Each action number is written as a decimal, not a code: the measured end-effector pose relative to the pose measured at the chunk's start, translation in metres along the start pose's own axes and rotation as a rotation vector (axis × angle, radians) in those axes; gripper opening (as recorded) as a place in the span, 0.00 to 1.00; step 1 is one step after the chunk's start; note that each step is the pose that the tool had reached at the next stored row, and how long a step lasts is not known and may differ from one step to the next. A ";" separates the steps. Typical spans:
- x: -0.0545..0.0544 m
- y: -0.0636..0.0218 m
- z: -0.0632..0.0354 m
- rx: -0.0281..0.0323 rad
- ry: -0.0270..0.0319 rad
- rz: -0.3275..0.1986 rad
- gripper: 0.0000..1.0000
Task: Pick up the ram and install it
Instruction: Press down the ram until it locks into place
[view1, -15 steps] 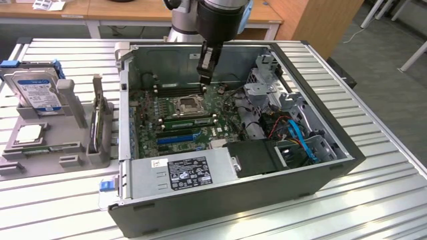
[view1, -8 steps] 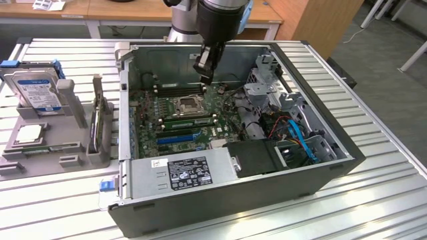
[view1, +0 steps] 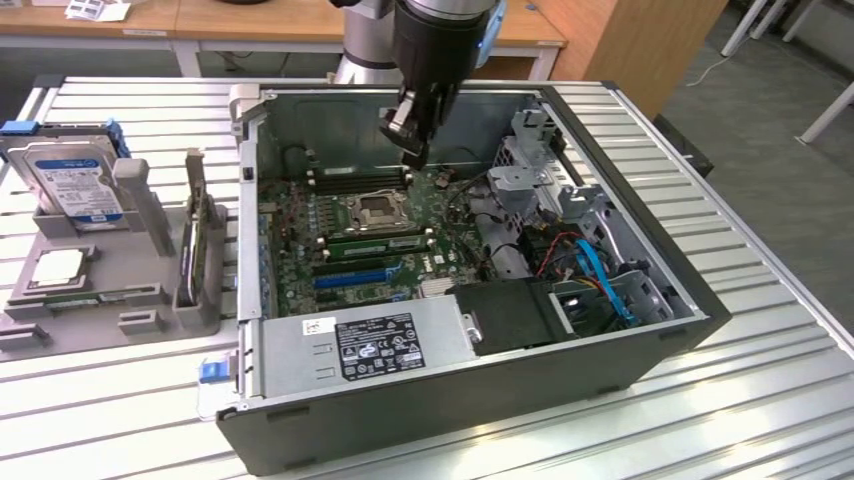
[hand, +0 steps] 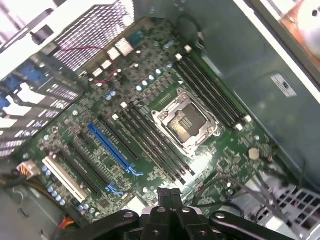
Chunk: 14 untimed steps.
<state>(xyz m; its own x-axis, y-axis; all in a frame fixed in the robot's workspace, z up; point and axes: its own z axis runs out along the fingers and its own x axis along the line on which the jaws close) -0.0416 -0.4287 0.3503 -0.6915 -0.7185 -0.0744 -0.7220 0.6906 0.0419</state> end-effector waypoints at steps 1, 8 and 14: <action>0.000 0.0000 0.0000 0.0014 -0.0008 0.018 0.11; 0.000 0.0000 0.0000 0.0109 -0.0061 0.145 0.11; 0.000 0.0000 0.0001 0.0190 -0.0107 0.254 0.11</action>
<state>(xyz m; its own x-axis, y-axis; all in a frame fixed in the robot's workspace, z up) -0.0416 -0.4287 0.3502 -0.8504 -0.5209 -0.0744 -0.5245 0.8504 0.0418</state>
